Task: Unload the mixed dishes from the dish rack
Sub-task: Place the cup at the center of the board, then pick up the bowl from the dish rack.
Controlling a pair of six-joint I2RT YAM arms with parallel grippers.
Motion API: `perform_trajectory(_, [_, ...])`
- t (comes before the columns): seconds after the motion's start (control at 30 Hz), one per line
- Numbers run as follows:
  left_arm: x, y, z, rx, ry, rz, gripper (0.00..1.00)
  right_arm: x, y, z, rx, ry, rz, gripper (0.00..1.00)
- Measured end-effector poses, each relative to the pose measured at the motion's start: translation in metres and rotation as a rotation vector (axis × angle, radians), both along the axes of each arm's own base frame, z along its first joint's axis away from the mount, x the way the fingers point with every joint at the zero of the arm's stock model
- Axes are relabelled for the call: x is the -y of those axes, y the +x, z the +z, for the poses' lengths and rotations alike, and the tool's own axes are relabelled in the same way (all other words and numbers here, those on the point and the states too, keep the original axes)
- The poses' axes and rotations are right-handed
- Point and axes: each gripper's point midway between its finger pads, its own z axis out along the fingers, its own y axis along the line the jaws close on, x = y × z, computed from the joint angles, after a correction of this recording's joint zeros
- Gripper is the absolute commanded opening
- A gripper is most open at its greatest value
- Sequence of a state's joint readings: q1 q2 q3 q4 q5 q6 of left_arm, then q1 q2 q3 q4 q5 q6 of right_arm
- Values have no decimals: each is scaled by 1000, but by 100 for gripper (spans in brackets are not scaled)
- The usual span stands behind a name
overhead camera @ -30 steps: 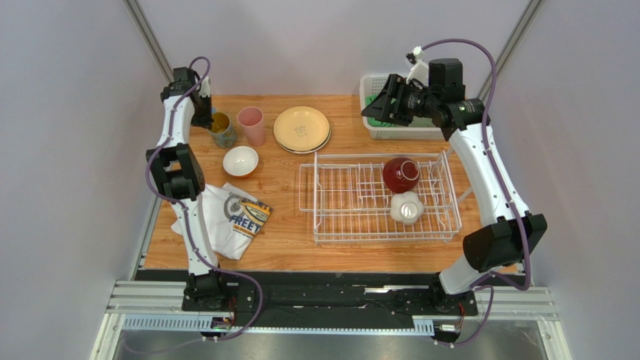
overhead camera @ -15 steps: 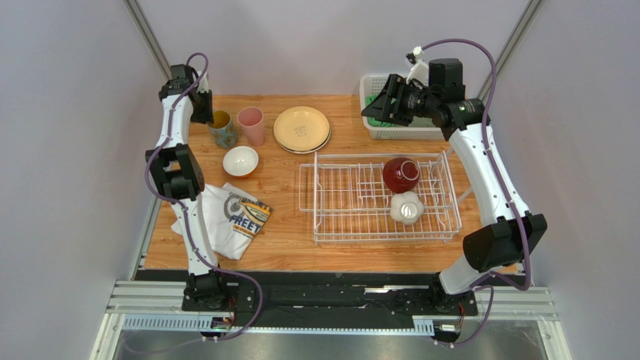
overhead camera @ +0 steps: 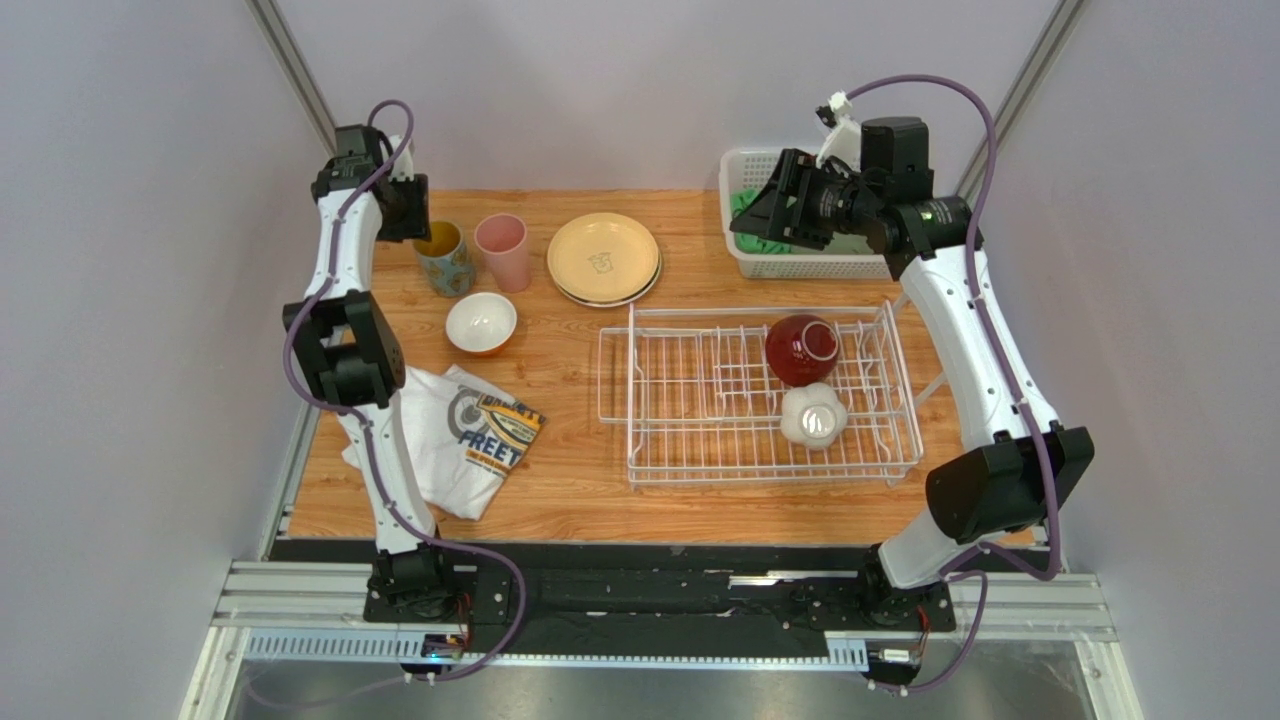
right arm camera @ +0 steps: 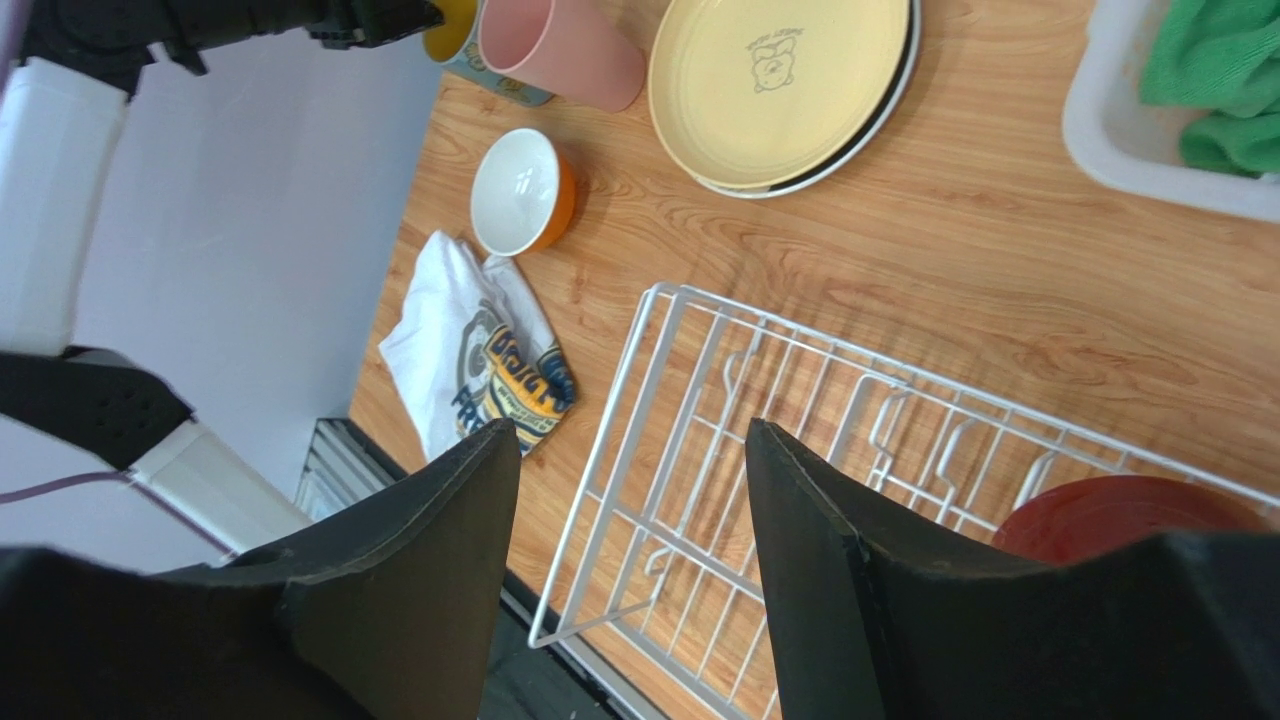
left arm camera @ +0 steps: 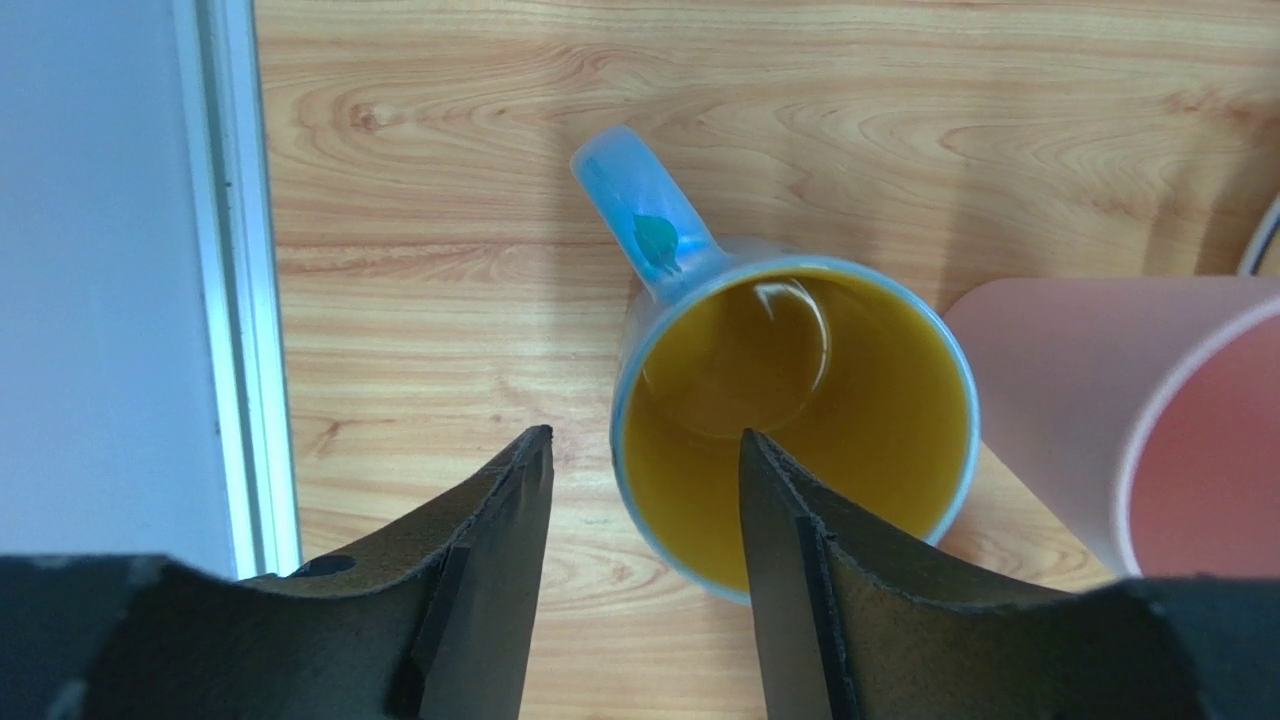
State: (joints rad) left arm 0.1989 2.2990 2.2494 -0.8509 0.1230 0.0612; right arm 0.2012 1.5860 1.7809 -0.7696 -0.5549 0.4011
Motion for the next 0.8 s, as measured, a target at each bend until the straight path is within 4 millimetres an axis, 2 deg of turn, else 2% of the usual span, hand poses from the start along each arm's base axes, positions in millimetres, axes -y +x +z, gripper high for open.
perform_trajectory(0.1, [2, -6, 22, 38, 6, -9, 64, 6, 3, -7, 6, -41, -12, 60])
perform_trajectory(0.13, [3, -7, 33, 60, 8, -13, 68, 8, 4, -10, 7, -59, -16, 60])
perform_trajectory(0.27, [12, -17, 80, 155, 2, -42, 73, 18, 6, -20, 18, -134, -32, 60])
perform_trajectory(0.4, [25, -37, 121, 237, -17, -80, 74, 33, 6, -46, 10, -242, -50, 60])
perform_trajectory(0.5, [37, -61, 136, 268, -38, -111, 75, 49, 0, -74, -23, -346, -56, 61])
perform_trajectory(0.6, [50, -88, 141, 280, -66, -146, 76, 65, -12, -96, -42, -452, -60, 62])
perform_trajectory(0.7, [63, -115, 144, 287, -94, -184, 76, 79, -25, -108, -33, -554, -56, 64])
perform_trajectory(0.8, [73, -140, 148, 300, -95, -215, 77, 88, -41, -112, -3, -642, -41, 65])
